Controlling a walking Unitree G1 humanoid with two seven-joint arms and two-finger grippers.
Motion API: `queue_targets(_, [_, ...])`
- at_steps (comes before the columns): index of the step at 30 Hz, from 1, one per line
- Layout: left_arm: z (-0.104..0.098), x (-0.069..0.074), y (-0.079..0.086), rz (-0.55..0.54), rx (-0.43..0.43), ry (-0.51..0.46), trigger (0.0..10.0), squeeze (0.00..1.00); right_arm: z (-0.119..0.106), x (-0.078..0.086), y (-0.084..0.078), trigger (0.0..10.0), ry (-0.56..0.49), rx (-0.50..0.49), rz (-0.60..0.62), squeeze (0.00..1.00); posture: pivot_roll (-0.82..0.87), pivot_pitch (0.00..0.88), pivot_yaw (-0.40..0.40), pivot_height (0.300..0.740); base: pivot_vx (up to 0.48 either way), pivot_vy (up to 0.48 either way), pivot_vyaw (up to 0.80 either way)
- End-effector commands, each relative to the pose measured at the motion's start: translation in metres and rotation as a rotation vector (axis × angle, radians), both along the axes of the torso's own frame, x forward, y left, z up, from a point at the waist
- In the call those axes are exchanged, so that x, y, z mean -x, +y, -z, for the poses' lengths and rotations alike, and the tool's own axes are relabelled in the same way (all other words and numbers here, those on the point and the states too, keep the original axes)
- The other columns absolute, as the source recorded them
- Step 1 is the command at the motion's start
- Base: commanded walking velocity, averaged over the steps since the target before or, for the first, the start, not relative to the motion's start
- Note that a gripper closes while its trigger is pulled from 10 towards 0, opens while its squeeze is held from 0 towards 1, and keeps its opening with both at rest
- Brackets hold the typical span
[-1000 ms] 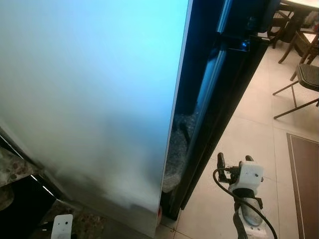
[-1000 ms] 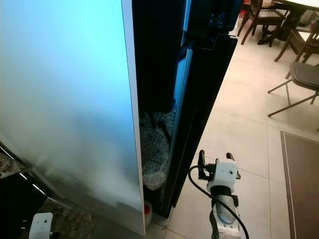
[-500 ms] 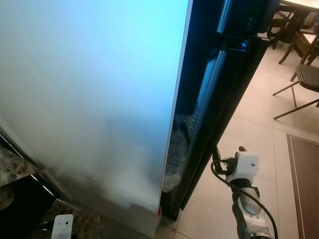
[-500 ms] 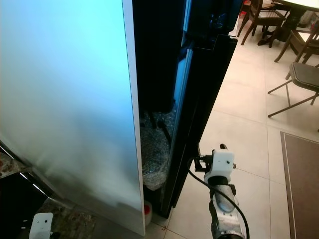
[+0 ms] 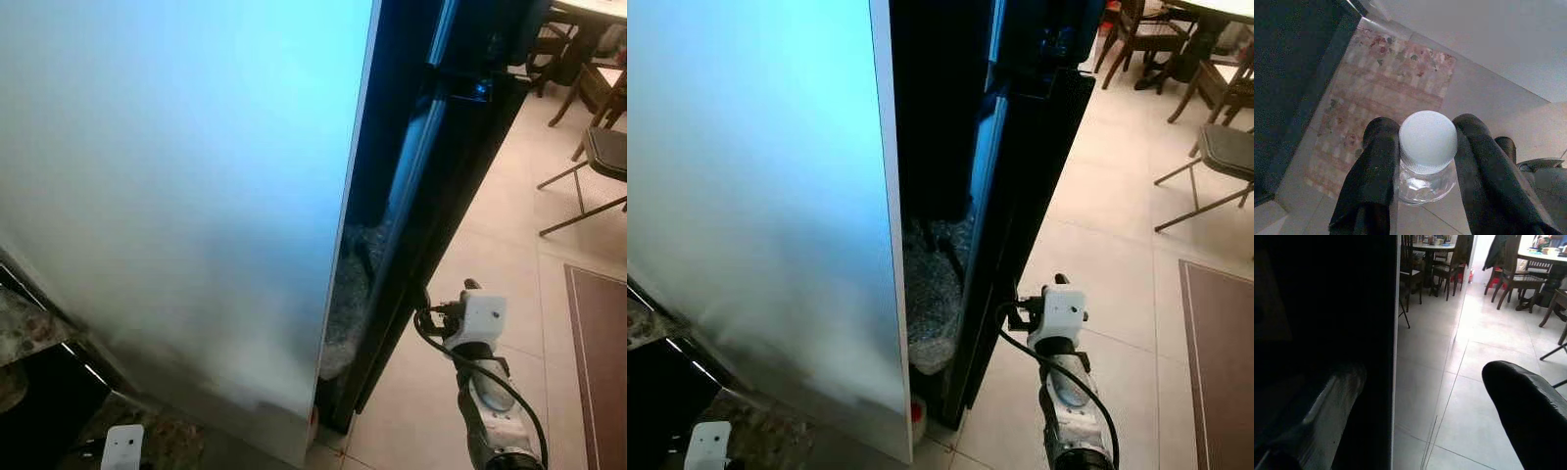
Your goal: Restocking fridge
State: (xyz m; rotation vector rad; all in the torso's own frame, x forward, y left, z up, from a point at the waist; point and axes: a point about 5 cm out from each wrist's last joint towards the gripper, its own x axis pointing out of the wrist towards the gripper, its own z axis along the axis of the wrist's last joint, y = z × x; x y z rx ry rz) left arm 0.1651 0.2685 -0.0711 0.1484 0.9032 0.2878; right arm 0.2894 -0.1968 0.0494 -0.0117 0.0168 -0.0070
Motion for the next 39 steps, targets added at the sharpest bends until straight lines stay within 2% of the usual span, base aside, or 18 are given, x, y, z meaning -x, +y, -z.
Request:
queue_targets(1, [0.0, 0.003, 0.003, 0.003, -0.006, 0.008, 10.0, 0.0, 0.002, 0.0, -0.003, 10.0, 0.022, 0.014, 0.002, 0.0, 0.01, 0.0, -0.024, 0.74, 0.0, 0.0, 0.0])
queue_targets(5, [0.0, 0.002, 0.004, 0.004, -0.007, 0.006, 10.0, 0.0, 0.001, 0.001, -0.015, 10.0, 0.02, 0.03, 0.046, 0.0, 0.01, 0.0, -0.021, 0.74, 0.0, 0.0, 0.0])
queue_targets(14, [-0.001, 0.001, 0.004, 0.005, -0.007, 0.005, 10.0, 0.0, -0.002, -0.002, -0.022, 10.0, 0.016, 0.037, 0.053, 0.0, 0.01, 0.0, -0.02, 0.74, 0.0, 0.0, 0.0])
queue_targets(19, [-0.001, 0.001, 0.004, 0.002, -0.007, 0.003, 10.0, 0.0, -0.002, -0.004, -0.018, 10.0, 0.026, 0.032, 0.042, 0.0, 0.01, 0.0, -0.023, 0.74, 0.0, 0.0, 0.0])
queue_targets(24, [-0.001, 0.001, 0.004, -0.001, -0.007, 0.002, 10.0, 0.0, 0.013, 0.0, 0.002, 10.0, 0.095, 0.016, -0.053, 0.0, 0.02, 0.0, -0.027, 0.74, 0.0, 0.0, 0.0])
queue_targets(29, [-0.001, 0.001, 0.004, 0.0, -0.008, 0.003, 10.0, 0.0, 0.013, -0.002, 0.007, 10.0, 0.106, 0.011, -0.065, 0.0, 0.02, 0.0, -0.023, 0.74, 0.0, 0.0, 0.0])
queue_targets(39, [-0.001, 0.0, 0.004, 0.002, -0.007, 0.001, 10.0, 0.0, 0.0, -0.016, 0.002, 10.0, 0.065, 0.014, -0.058, 0.0, 0.02, 0.0, -0.025, 0.74, 0.0, 0.0, 0.0])
